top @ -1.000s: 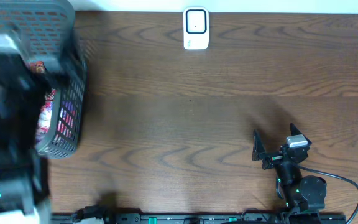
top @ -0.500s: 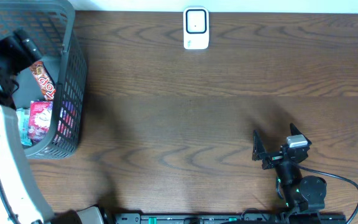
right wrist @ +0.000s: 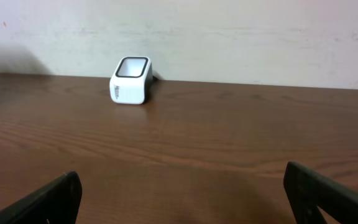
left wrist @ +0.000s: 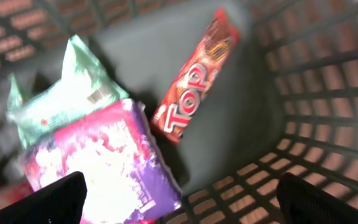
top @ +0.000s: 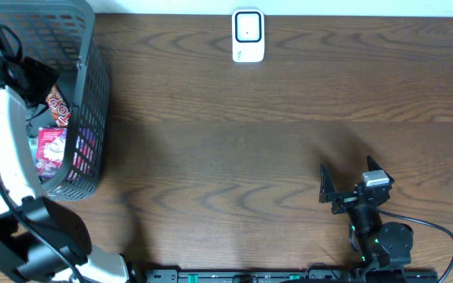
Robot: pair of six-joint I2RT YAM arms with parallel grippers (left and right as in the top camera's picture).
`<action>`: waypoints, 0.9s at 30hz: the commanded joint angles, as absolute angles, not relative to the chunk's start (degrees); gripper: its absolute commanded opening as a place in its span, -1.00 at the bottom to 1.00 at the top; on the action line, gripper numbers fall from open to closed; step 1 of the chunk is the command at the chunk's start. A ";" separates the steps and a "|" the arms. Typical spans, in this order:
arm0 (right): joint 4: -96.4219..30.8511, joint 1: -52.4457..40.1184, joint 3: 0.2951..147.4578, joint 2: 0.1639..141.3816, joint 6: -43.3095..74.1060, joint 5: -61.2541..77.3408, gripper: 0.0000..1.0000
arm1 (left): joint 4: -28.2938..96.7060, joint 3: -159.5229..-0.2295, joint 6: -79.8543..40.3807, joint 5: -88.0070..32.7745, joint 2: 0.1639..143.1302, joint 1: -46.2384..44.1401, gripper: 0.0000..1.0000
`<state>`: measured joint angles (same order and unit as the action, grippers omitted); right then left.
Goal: Scan the item barcode
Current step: 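Reach the left gripper into the basket and grasp the red-purple wipes pack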
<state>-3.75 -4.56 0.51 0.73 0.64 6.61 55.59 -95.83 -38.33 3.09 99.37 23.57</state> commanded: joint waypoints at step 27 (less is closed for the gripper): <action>-3.81 -4.58 0.32 0.49 0.80 6.55 0.99 | 64.88 -94.78 -48.75 13.41 121.58 19.20 0.98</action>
<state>-3.73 -4.56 0.51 0.73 0.64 6.61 63.96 -95.48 -48.21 11.33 119.81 18.94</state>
